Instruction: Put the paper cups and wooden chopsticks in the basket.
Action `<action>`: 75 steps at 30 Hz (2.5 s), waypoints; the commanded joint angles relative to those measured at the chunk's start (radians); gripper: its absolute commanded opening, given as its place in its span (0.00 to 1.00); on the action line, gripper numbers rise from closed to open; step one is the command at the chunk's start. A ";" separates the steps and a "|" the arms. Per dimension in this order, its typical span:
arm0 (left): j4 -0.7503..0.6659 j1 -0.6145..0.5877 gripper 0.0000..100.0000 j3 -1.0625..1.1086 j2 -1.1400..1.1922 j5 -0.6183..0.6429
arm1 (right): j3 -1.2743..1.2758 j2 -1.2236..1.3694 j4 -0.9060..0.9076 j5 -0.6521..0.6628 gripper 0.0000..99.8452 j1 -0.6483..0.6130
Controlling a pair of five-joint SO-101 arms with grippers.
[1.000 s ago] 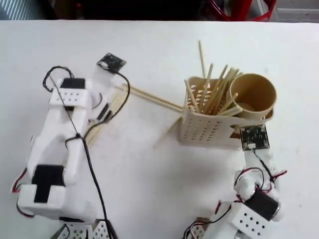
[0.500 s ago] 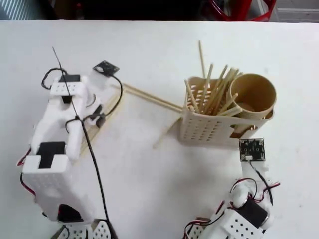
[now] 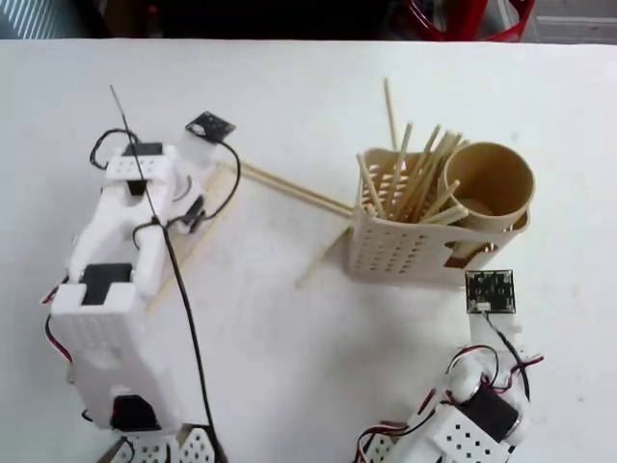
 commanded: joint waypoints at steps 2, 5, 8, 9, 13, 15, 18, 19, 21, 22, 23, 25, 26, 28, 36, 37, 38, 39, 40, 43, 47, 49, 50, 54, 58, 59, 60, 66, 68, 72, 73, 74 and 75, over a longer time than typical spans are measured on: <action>0.040 -0.005 0.02 -0.106 0.001 0.029 | 0.008 -0.012 -0.015 0.005 0.04 0.007; 0.114 0.004 0.02 -0.181 0.001 0.081 | 0.008 -0.012 -0.015 0.003 0.04 0.005; 0.207 0.019 0.02 -0.276 0.001 0.114 | 0.008 -0.012 -0.015 0.003 0.04 0.005; 0.239 0.024 0.02 -0.307 0.001 0.129 | 0.008 -0.012 -0.015 0.003 0.04 0.005; 0.342 0.064 0.02 -0.413 0.001 0.161 | 0.008 -0.012 -0.015 0.003 0.04 0.005; 0.377 0.085 0.02 -0.453 0.001 0.181 | 0.008 -0.012 -0.015 0.003 0.04 0.005; 0.423 0.117 0.02 -0.503 0.002 0.204 | 0.008 -0.012 -0.015 0.003 0.04 0.005; 0.431 0.128 0.02 -0.509 0.008 0.206 | 0.008 -0.012 -0.015 0.005 0.04 0.005; 0.422 0.153 0.02 -0.491 0.013 0.219 | 0.008 -0.012 -0.013 0.005 0.04 0.005; 0.402 0.162 0.02 -0.465 0.015 0.224 | 0.008 -0.012 -0.013 0.005 0.04 0.005; 0.373 0.174 0.02 -0.431 0.013 0.224 | 0.008 -0.012 -0.013 0.005 0.04 0.005; 0.298 0.186 0.02 -0.362 0.013 0.224 | 0.008 -0.012 -0.013 0.005 0.04 0.005; 0.264 0.188 0.02 -0.331 0.013 0.230 | 0.008 -0.012 -0.013 0.005 0.04 0.005; 0.206 0.199 0.03 -0.278 0.013 0.265 | 0.008 -0.012 -0.013 0.005 0.04 0.005; 0.149 0.211 0.10 -0.173 0.013 0.279 | 0.008 -0.012 -0.012 0.005 0.04 0.005; 0.137 0.211 0.10 -0.161 0.012 0.279 | 0.008 -0.012 -0.012 0.005 0.04 0.005; 0.123 0.211 0.10 -0.150 0.012 0.279 | 0.008 -0.012 -0.012 0.005 0.04 0.005; 0.117 0.209 0.10 -0.143 0.012 0.279 | 0.008 -0.012 -0.012 0.005 0.04 0.005; 0.115 0.209 0.10 -0.138 0.012 0.279 | 0.008 -0.012 -0.012 0.005 0.04 0.005; 0.115 0.209 0.10 -0.133 0.012 0.284 | 0.008 -0.012 -0.012 0.005 0.04 0.005; 0.110 0.191 0.10 -0.127 0.015 0.284 | 0.008 -0.012 -0.012 0.005 0.04 0.005; 0.097 0.186 0.10 -0.104 0.015 0.285 | 0.008 -0.012 -0.012 0.005 0.04 0.005; 0.087 0.186 0.10 -0.094 0.015 0.281 | 0.008 -0.012 -0.012 0.005 0.04 0.005; 0.083 0.185 0.10 -0.080 0.015 0.284 | 0.008 -0.012 -0.012 0.005 0.04 0.005; 0.083 0.180 0.09 -0.080 0.015 0.285 | 0.008 -0.012 -0.012 0.005 0.04 0.005; 0.083 0.179 0.07 -0.078 0.018 0.285 | 0.008 -0.012 -0.012 0.005 0.04 0.005; 0.084 0.179 0.05 -0.081 0.030 0.285 | 0.008 -0.012 -0.012 0.005 0.03 0.005; 0.152 0.179 0.02 -0.169 0.099 0.287 | 0.008 -0.012 -0.012 0.005 0.03 0.005; 0.161 0.177 0.02 -0.193 0.110 0.285 | 0.008 -0.012 -0.012 0.005 0.03 0.005; 0.229 0.185 0.02 -0.267 0.042 0.287 | 0.008 -0.012 -0.012 0.003 0.03 0.005; 0.261 0.189 0.02 -0.293 0.004 0.288 | 0.008 -0.012 -0.012 0.002 0.03 0.005; 0.293 0.202 0.02 -0.319 -0.042 0.288 | 0.008 -0.012 -0.012 0.002 0.03 0.005; 0.318 0.213 0.02 -0.339 -0.094 0.288 | 0.008 -0.012 -0.012 0.002 0.03 0.005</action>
